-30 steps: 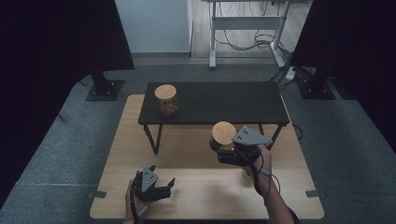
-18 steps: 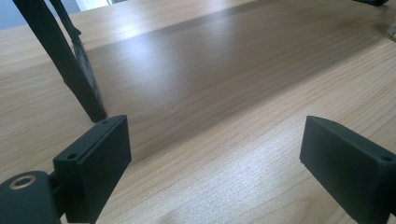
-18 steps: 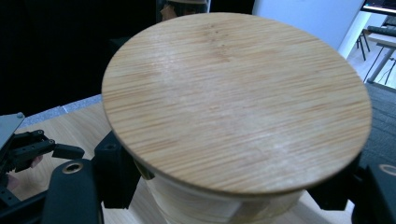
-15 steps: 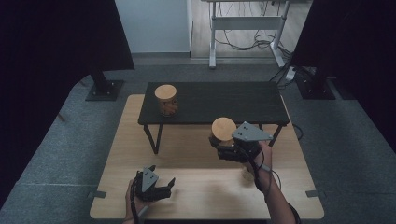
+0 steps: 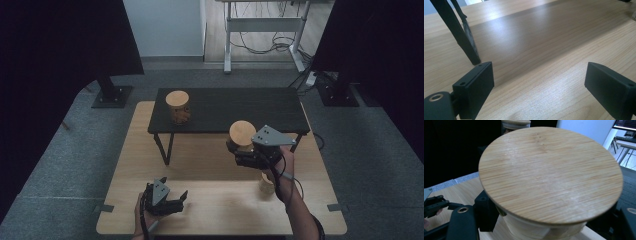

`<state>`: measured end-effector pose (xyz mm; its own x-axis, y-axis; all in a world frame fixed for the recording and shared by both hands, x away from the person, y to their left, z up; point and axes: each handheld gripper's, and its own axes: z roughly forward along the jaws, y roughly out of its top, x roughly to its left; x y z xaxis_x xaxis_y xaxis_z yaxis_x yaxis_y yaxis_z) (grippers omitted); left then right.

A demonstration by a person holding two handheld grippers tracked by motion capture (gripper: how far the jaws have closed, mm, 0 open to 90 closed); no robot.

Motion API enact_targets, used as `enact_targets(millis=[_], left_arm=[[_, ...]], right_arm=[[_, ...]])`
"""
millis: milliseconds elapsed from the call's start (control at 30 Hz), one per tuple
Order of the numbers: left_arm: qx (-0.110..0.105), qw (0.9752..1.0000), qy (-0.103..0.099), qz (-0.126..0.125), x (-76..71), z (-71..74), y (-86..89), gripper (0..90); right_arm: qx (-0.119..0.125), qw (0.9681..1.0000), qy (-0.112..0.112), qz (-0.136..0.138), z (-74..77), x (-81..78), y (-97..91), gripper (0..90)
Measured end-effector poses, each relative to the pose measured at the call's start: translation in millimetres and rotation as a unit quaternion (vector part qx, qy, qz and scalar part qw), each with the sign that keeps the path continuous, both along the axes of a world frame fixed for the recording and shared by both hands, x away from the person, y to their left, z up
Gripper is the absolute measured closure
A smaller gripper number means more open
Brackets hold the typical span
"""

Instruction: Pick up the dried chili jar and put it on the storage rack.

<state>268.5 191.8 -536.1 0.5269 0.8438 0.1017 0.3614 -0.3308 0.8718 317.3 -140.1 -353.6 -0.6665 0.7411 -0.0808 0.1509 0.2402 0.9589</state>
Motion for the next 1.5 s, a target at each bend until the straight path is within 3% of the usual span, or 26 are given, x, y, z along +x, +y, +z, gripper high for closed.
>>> enact_targets(millis=[967, 1500], left_arm=[[0.001, 1.0000, 0.000, 0.000, 0.4, 0.7, 1.8, 8.4], [0.002, 1.0000, 0.000, -0.001, 0.6, 0.9, 2.4, 8.4]], right_arm=[[0.020, 0.9997, 0.010, -0.012, 5.1, 31.9, -5.5, 25.2], [0.002, 0.9998, 0.006, -0.019, 14.7, 42.1, -1.3, 25.2]])
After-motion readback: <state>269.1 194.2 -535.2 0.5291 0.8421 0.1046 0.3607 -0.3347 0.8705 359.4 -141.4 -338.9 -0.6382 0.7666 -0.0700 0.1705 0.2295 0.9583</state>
